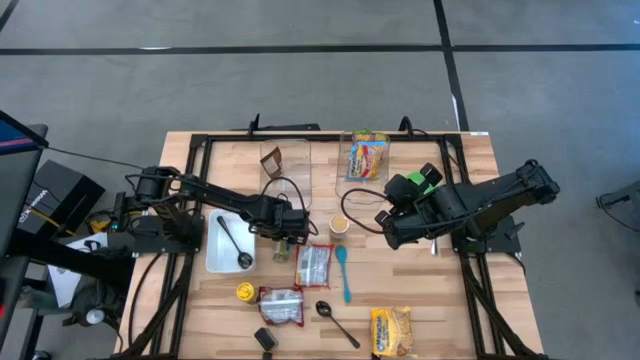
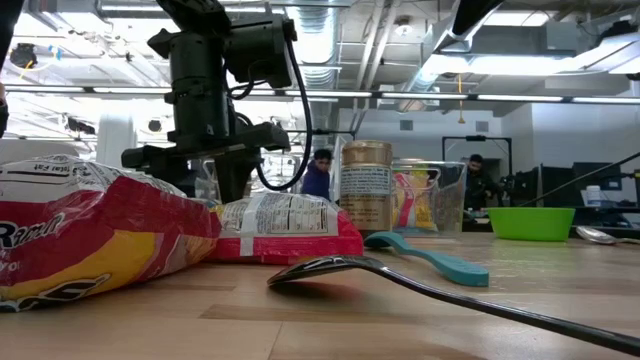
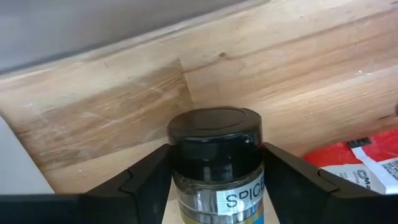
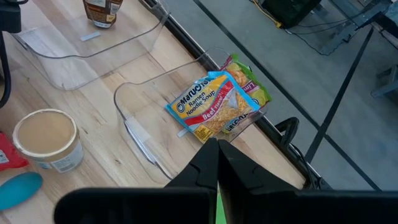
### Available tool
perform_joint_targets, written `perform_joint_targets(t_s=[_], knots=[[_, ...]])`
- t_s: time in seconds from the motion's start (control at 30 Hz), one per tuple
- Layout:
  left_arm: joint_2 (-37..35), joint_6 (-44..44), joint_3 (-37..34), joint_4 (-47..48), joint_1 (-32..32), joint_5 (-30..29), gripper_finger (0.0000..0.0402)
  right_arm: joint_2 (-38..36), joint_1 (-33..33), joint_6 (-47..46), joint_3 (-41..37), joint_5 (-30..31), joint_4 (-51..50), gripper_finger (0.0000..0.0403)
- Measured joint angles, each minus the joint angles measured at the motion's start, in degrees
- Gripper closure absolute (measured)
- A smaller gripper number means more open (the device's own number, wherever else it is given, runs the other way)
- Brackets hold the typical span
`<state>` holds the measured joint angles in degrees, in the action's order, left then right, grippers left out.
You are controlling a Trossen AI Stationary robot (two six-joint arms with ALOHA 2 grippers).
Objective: Pick & Place Food Item
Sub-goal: Put the light green seasoning bottle into the left transparent bin
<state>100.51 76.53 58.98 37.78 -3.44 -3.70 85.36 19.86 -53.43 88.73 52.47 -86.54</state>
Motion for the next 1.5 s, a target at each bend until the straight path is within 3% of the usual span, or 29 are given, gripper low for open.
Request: perform_joint_targets(t_s=[0.6,0.9,1.5], knots=[[-6.9,-0.7,0.1,0.3,-0.2,-5.1,0.0160,0.0,0.0,-0.2,0.0,-0.1,0.2,0.0403],[-6.6,-2.8,0.0,-2.8,-2.9,-5.0,0.0160,0.0,0.0,-0.2,0.0,-1.4,0.4,0.0403],[-6.3,-0.6,0.1,0.4,-5.2,-6.0,0.0160,0.0,0.0,-0.2,0.0,-1.4,1.7,0.0403]])
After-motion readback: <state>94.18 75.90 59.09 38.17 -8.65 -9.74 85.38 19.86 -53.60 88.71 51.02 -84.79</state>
